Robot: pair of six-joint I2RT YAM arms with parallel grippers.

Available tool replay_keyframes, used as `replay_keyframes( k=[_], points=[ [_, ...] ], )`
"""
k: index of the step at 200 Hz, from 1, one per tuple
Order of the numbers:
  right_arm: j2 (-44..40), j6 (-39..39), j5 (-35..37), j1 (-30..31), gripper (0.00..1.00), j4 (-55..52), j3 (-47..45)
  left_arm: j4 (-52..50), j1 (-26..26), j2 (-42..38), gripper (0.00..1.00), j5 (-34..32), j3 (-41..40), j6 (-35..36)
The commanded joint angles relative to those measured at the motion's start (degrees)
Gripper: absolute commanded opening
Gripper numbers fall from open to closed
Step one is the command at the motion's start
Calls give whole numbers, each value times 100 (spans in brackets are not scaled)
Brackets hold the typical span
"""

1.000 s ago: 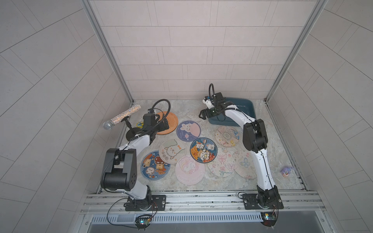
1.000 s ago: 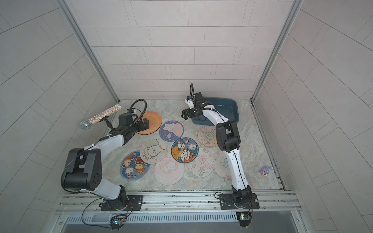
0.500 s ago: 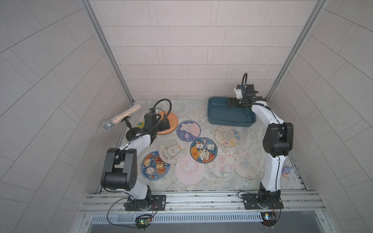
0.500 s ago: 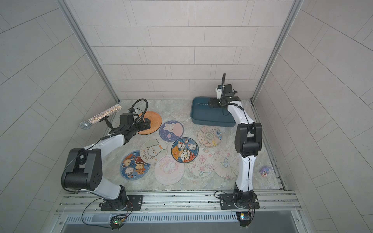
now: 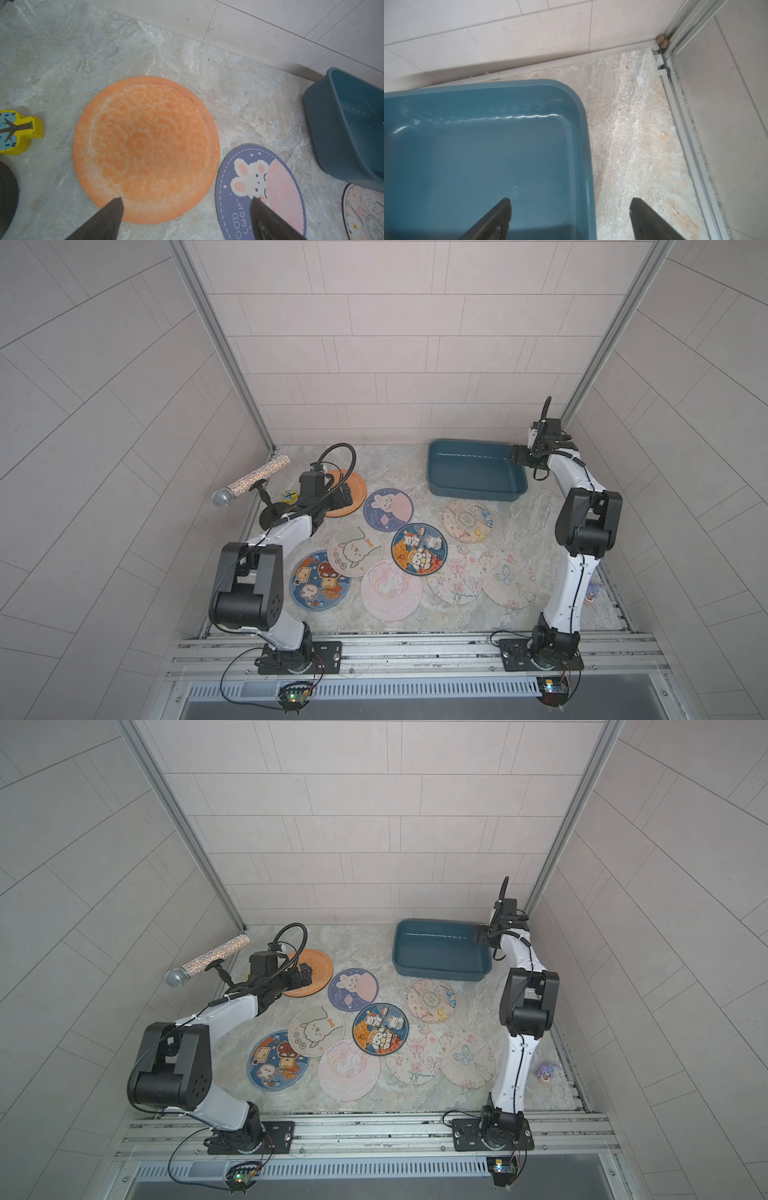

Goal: Put the coasters into the storage box
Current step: Move the storage box to the center of the board.

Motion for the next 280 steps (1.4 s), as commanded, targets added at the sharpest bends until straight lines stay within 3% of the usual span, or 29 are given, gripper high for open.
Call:
replay_keyframes(
  k=[1, 126, 176, 280],
  points=[
    [381, -16, -302, -75, 83, -286, 219, -58, -45, 94, 100, 2, 162, -11],
    [781, -177, -705, -65, 40, -94, 208, -131, -58, 209, 100, -53, 267, 24],
    [795, -207, -710, 142, 34, -42, 265, -129, -71, 228, 100, -54, 281, 25],
    [1299, -35, -749, 975, 33, -393, 1159, -124, -81, 342, 100, -79, 336, -4]
  ],
)
